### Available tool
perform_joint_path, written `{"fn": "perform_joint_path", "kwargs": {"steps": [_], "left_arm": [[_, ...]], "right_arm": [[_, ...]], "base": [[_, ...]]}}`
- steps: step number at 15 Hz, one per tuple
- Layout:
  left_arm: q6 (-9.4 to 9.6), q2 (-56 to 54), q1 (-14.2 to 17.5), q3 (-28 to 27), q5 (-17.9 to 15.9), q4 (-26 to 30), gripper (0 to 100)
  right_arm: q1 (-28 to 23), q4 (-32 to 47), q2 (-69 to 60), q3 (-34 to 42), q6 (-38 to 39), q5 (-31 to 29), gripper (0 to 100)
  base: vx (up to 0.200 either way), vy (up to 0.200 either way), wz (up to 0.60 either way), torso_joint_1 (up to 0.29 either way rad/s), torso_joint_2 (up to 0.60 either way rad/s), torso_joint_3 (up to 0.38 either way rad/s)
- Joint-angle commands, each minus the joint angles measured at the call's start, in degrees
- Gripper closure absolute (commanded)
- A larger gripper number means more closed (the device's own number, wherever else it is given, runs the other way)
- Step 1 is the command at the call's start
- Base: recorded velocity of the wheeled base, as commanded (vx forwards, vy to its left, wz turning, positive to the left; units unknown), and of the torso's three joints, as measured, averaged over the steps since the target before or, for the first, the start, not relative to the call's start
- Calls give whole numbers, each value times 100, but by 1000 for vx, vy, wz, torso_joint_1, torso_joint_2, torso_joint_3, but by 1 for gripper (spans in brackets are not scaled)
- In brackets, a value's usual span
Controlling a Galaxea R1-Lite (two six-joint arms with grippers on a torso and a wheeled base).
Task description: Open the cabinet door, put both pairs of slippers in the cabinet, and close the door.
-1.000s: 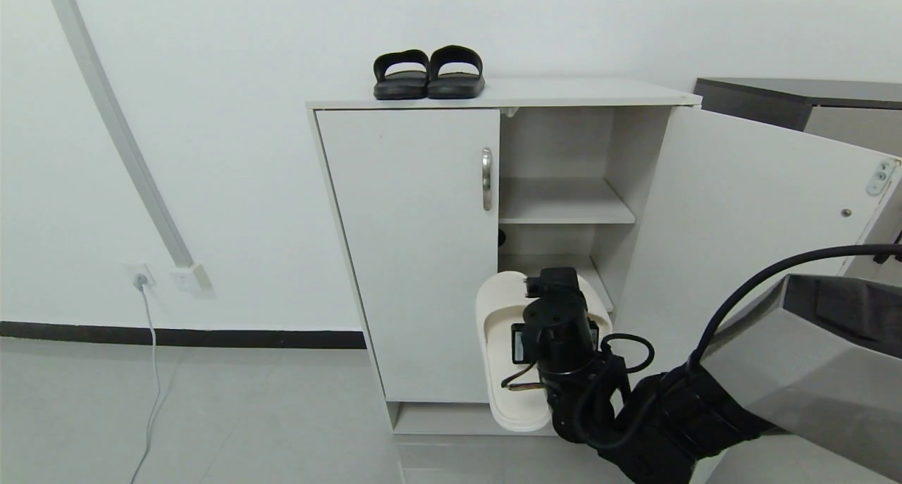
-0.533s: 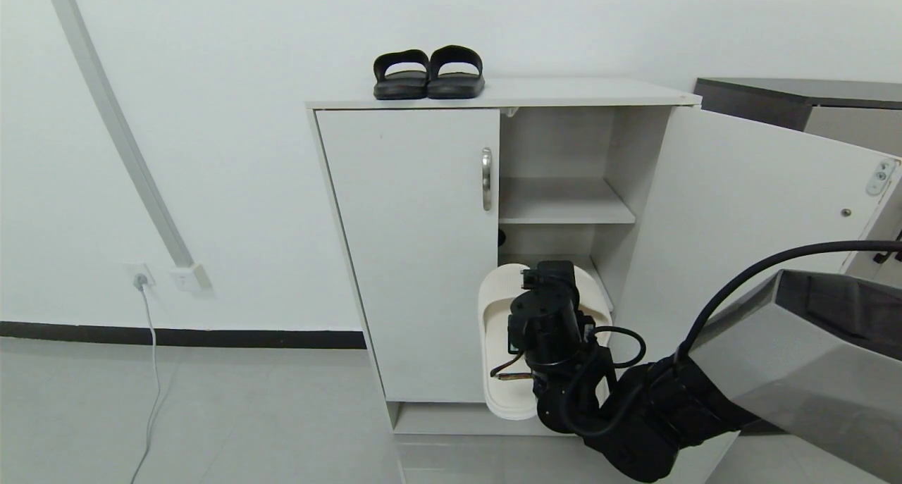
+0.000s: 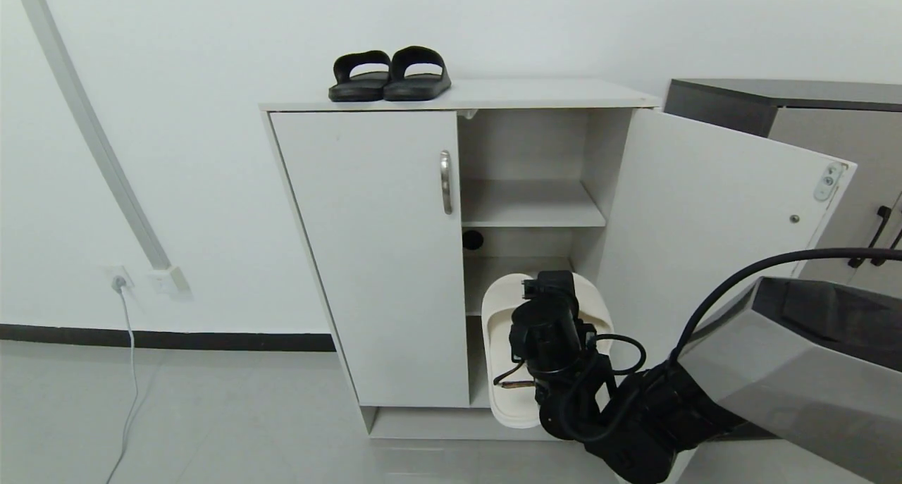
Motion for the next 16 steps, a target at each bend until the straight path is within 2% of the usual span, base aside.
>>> {"fn": "perform_joint_path", "kwargs": {"steps": [1,5,16], "left_arm": [[-1,11,2,0,2,-5,100],[-1,11,2,0,2,-5,100],[-1,11,2,0,2,-5,100]], "right_arm": [[25,-268,113,201,-100,178,100],[25,-1156,236,527,-645,345,100],[-195,-1147,377,694,-759,354,100]], "base": [[0,0,0,0,0,0],[0,0,0,0,0,0],[0,0,0,0,0,0]]}}
